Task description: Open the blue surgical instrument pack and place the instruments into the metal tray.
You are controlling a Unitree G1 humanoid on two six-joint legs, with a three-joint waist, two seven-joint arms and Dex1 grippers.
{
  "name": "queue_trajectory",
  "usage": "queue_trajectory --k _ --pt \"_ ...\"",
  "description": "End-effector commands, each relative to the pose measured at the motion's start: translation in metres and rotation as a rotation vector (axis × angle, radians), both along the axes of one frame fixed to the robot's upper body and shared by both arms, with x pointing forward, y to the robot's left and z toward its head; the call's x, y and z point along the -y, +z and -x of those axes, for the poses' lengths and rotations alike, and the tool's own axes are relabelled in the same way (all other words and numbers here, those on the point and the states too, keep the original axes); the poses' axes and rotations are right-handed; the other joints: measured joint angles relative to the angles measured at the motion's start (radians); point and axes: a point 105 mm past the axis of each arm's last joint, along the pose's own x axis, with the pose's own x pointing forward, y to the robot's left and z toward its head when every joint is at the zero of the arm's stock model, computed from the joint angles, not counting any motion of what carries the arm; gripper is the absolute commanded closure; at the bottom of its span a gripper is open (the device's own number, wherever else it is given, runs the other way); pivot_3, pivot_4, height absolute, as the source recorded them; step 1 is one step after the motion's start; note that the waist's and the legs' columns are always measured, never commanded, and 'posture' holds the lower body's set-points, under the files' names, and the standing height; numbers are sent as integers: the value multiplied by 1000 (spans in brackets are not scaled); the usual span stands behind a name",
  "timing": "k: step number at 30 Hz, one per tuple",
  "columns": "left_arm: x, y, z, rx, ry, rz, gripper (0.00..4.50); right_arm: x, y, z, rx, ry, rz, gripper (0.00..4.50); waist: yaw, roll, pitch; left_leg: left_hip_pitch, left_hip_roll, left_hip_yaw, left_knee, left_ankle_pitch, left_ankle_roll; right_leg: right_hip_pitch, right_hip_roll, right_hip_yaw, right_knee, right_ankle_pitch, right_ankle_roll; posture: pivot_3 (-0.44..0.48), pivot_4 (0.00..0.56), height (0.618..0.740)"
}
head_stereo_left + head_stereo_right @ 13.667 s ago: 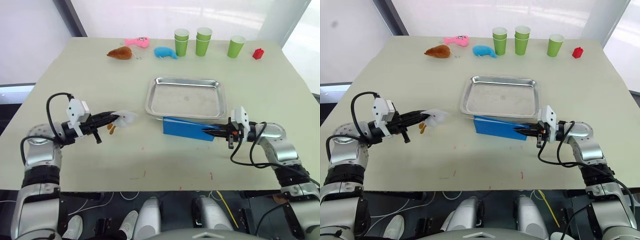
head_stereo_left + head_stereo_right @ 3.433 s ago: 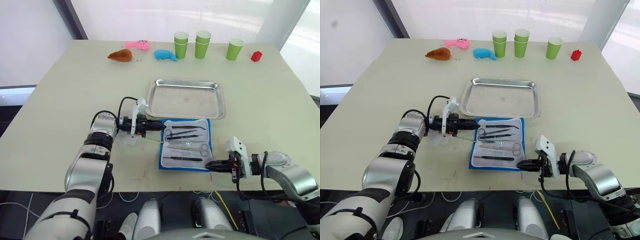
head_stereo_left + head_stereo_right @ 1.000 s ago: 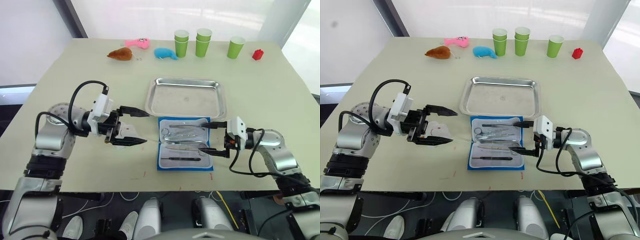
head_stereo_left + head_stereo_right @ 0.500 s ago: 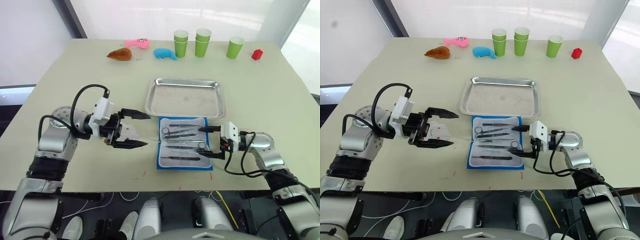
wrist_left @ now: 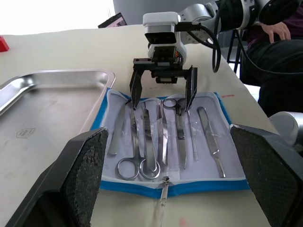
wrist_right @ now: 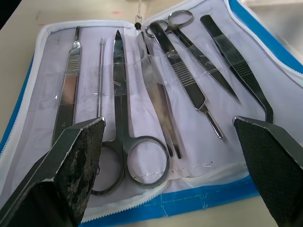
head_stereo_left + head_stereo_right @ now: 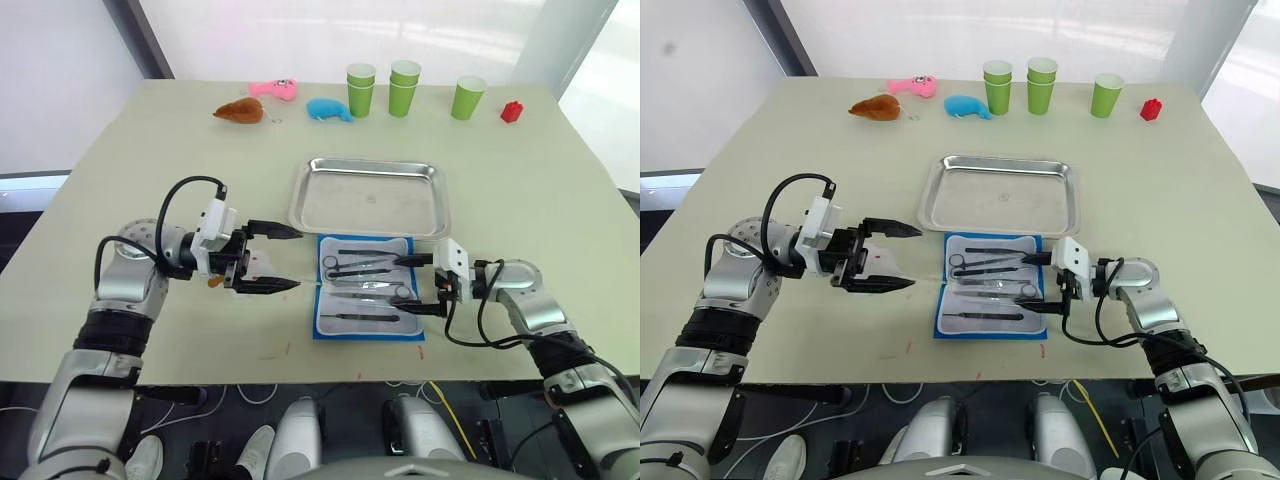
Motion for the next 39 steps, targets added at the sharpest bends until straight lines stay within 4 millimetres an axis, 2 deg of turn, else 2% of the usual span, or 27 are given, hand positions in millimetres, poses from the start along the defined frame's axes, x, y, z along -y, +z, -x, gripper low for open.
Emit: queue_trajectory --k 1,17,28,32,35,39 --pt "3 7 3 34 -58 -7 152 14 -56 20 -218 -32 192 0 1 0 -3 0 0 0 0 0 0 0 0 0 0 0 0 0 150 740" --pt "9 5 -2 31 -74 -4 152 10 -73 42 -420 -55 239 0 3 -8 -19 2 0 0 -1 0 0 2 0 0 -1 -1 -1 0 150 740" --pt "12 3 -3 26 -88 -8 152 9 -75 53 -418 -84 218 0 3 -10 -24 2 0 0 -1 -1 1 2 0 -1 -1 -1 -2 0 150 740" --pt "15 1 -6 27 -88 -6 152 11 -74 47 -368 -104 210 0 3 -10 -25 2 0 -1 -1 -1 1 2 0 -1 -1 -1 -2 0 150 740" --pt "16 0 -9 34 -83 -9 152 9 -63 31 -252 -131 159 0 2 -11 -26 2 0 -1 -1 -1 1 2 0 -1 -1 -1 -2 0 150 740" --pt "18 -1 -11 35 -83 -8 152 10 -56 21 -157 -124 144 0 -4 -9 -25 3 0 0 -1 -1 1 2 0 0 -1 -1 -2 0 150 740"
